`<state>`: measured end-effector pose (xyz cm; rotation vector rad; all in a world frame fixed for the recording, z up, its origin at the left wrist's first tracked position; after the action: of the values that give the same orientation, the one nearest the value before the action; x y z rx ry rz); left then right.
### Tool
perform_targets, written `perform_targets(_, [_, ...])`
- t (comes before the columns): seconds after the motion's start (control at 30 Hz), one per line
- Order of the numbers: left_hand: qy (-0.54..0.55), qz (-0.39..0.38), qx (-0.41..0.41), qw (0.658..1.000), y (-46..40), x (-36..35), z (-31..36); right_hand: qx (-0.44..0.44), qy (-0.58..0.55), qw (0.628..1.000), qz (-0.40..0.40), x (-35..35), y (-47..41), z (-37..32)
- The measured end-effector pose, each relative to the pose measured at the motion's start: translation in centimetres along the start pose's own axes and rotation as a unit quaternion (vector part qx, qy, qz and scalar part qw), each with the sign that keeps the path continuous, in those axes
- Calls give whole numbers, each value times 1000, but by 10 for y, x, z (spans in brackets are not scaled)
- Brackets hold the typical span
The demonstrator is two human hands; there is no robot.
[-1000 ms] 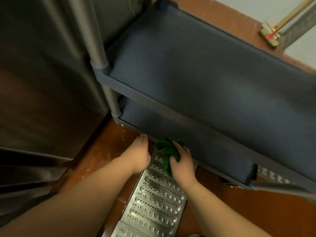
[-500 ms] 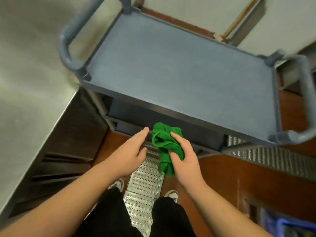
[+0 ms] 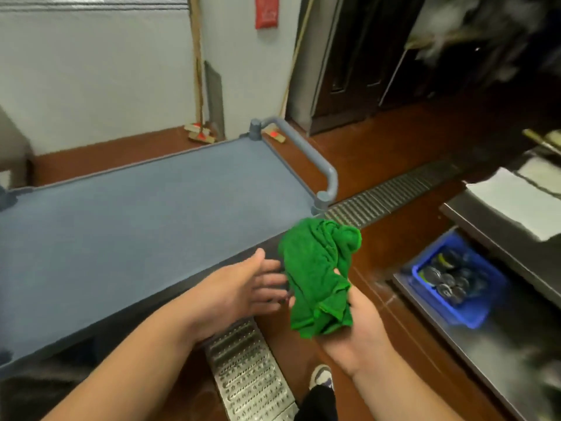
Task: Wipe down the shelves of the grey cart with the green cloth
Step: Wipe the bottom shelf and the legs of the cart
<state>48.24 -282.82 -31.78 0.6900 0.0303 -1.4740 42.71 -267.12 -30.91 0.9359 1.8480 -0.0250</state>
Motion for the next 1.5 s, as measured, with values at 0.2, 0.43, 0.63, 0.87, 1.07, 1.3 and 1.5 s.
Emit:
perform_targets(0.2, [27,-110,75,991,-92,-82,-5,58,-102,991,69,58,13,-58])
perform_targets(0.43, [66,-62,75,993,-241,-182,-20,57,-120,979,155,148,-14,-181])
perform_targets(0.63, [82,77,-53,992,-377,-239,33,62,32,985,156,215,-79,-336])
perform_targets(0.87, [80,142,-57,985,-470,-233,100,59,177,969,162,224,-177,-445])
perform_targets(1.07, [120,126,-40,984,-563,-175,160,56,213,962,162,210,-302,-503])
perform_targets(1.3, [65,272,-156,947,-701,-104,265,127,382,901,160,169,-490,-594])
perform_targets(1.5, [-21,300,-211,930,-767,-102,361,112,354,929,-11,109,-590,-627])
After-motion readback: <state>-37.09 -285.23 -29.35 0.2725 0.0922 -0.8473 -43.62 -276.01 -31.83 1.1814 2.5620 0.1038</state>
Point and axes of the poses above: each hand's wrist, its own y-axis away from the middle knuckle, its own x-axis out of the back of the hand, z = x × y, the point moved 4 cm from there along -y, towards the middle knuckle, and after that the axes turned 2 degrees about -z, right-handed, at the moved point
